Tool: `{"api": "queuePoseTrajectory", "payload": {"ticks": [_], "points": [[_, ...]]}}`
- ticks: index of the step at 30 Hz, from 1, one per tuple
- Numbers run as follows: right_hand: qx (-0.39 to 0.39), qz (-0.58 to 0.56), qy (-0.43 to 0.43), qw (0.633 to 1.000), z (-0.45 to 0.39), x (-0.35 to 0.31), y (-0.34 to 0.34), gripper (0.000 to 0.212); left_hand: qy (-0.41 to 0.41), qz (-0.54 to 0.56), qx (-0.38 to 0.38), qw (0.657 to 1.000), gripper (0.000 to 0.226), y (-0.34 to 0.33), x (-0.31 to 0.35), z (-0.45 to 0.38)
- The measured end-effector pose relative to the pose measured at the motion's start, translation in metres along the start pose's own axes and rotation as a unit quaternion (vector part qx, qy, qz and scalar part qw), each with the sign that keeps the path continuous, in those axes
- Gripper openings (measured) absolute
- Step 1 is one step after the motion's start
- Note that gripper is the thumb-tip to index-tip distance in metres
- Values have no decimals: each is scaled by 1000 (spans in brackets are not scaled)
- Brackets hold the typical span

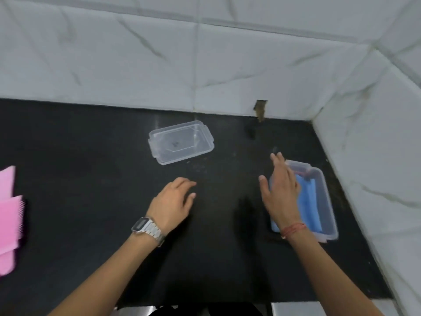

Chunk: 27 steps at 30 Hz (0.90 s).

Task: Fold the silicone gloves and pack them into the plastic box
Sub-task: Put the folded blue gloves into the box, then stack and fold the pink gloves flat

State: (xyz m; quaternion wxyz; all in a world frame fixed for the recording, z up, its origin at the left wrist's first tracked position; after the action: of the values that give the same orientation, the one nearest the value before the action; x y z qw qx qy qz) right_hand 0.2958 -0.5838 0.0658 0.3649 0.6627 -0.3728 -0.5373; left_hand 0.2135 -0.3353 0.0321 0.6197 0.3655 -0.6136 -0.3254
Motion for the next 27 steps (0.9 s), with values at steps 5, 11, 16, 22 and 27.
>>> {"api": "queuePoseTrajectory", "payload": {"ticks": [5, 11, 16, 22, 27], "points": [[-116, -23, 97, 988, 10, -72, -50, 60, 145, -42, 98, 984, 30, 50, -104, 61], [-226, -21, 210, 951, 48, -136, -95, 60, 358, -125, 171, 910, 46, 108, -219, 143], [-295, -26, 288, 911, 85, -174, -116, 58, 463, -99, 130, 871, 56, 112, -260, 187], [-347, -31, 361, 865, 122, -208, -129, 56, 432, -67, 232, 869, 18, 121, -257, 190], [-384, -58, 400, 830, 141, -235, -132, 57, 359, -80, 303, 879, 15, 137, -227, 193]]}}
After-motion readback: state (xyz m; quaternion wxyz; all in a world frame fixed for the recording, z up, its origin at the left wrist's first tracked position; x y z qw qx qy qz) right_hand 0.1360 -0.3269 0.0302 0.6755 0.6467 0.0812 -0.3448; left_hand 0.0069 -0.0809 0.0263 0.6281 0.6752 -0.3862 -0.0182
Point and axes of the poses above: each hand's wrist, its own z-axis away from the middle knuckle, its own y-axis out of the back of the hand, x = y × z, the point moved 2 cm from there along -z, towards the middle knuckle, and after that the axes turned 2 degrees about z, right-handed, at the moved point
